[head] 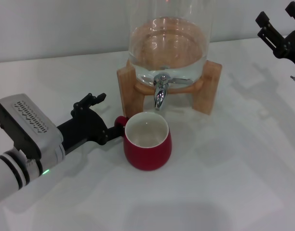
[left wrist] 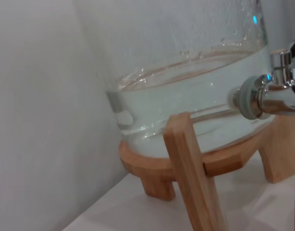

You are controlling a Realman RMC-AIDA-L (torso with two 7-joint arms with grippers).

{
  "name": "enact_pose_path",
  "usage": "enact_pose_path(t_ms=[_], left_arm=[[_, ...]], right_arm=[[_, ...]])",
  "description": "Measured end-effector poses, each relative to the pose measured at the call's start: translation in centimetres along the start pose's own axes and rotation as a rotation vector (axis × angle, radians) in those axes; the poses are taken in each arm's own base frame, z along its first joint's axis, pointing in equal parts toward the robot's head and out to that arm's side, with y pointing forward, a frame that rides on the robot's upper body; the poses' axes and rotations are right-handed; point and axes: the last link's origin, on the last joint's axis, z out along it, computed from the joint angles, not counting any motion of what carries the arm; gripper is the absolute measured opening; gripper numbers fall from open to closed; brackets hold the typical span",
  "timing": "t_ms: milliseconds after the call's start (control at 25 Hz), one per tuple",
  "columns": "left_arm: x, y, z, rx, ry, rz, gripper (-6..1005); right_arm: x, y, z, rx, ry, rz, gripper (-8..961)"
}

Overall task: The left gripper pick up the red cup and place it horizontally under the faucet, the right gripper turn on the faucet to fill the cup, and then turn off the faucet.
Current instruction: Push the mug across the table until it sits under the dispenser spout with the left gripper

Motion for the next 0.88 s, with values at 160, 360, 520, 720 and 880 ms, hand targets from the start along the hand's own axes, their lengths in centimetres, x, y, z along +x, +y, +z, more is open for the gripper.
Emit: enact_pose_path(t_ms=[160, 360, 520, 720, 880], left_arm=[[-0.2, 0.1, -0.2, 0.002, -0.004, -0.004, 870], [-0.5, 0.2, -0.4, 0.003, -0.012, -0.009, 870], [-0.6, 0.3, -0.5, 0.005, -0.013, -0.011, 870], [-0.9, 0.5, -0.7, 0.008, -0.018, -0.020, 870], [-1.2, 0.6, -0.9, 0.011, -0.022, -0.025, 869]], right_arm=[[0.0, 0.0, 0.0, 0.000, 0.000, 0.001, 853], [0.0, 0.1, 0.0, -0.005, 0.001, 0.002, 853], [0.0, 0.1, 0.0, -0.004, 0.002, 0.002, 853], [0.1, 0.1, 0.0, -0.006, 0.003, 0.002, 853], [0.0, 0.1, 0.0, -0.007, 0.003, 0.001, 853]])
